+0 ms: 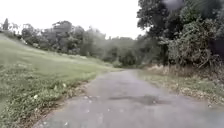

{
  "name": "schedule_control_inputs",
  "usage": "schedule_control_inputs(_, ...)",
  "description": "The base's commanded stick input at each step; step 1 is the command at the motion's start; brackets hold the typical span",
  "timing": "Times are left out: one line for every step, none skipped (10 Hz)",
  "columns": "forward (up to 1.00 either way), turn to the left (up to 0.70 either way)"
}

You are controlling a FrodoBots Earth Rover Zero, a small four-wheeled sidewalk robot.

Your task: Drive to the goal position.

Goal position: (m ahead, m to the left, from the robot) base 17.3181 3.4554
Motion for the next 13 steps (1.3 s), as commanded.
schedule_control_inputs(0.5,0.0)
schedule_control_inputs(0.5,0.0)
schedule_control_inputs(0.5,0.0)
schedule_control_inputs(0.5,0.0)
schedule_control_inputs(0.5,0.0)
schedule_control_inputs(0.5,0.0)
schedule_control_inputs(0.5,0.0)
schedule_control_inputs(0.5,0.0)
schedule_control_inputs(0.5,0.0)
schedule_control_inputs(0.5,0.0)
schedule_control_inputs(0.5,0.0)
schedule_control_inputs(0.5,0.0)
schedule_control_inputs(0.5,0.0)
